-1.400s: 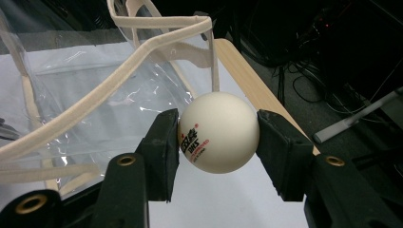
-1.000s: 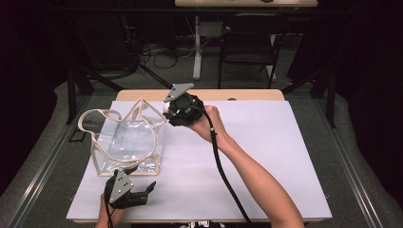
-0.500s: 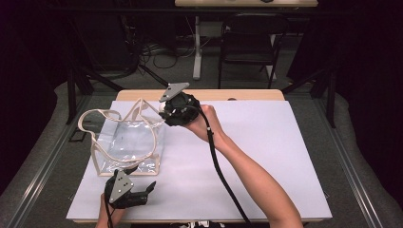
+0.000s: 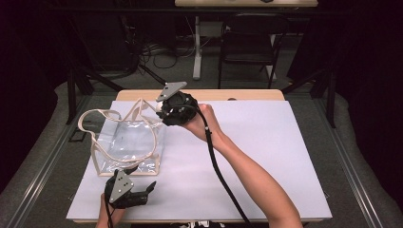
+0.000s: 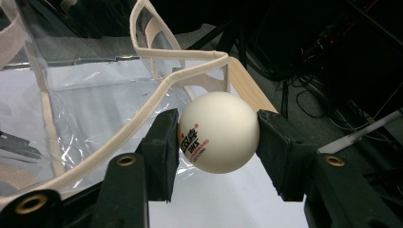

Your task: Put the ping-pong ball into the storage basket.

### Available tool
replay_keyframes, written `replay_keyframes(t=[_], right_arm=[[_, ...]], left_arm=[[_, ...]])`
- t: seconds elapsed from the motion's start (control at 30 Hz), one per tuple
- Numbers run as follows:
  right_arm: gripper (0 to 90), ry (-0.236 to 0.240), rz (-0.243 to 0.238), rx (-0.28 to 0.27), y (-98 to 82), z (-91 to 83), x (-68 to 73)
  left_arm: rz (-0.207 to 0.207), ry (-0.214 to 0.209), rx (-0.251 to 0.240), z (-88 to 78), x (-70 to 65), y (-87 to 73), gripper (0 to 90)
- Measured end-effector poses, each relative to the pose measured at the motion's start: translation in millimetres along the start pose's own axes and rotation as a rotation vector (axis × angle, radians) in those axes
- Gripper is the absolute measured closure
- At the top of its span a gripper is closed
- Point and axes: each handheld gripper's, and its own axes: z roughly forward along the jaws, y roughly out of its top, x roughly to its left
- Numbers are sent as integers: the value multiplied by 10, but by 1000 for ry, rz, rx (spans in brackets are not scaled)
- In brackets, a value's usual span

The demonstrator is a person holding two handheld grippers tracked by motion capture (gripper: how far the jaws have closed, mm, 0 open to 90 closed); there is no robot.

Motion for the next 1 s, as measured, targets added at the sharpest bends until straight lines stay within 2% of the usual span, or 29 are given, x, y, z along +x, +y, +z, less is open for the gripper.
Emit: replay_keyframes(t=[1.0], right_arm=[[505,36,-30,-29,205,44,163]], left_arm=[[1,-3,2,1,-4,0,160]])
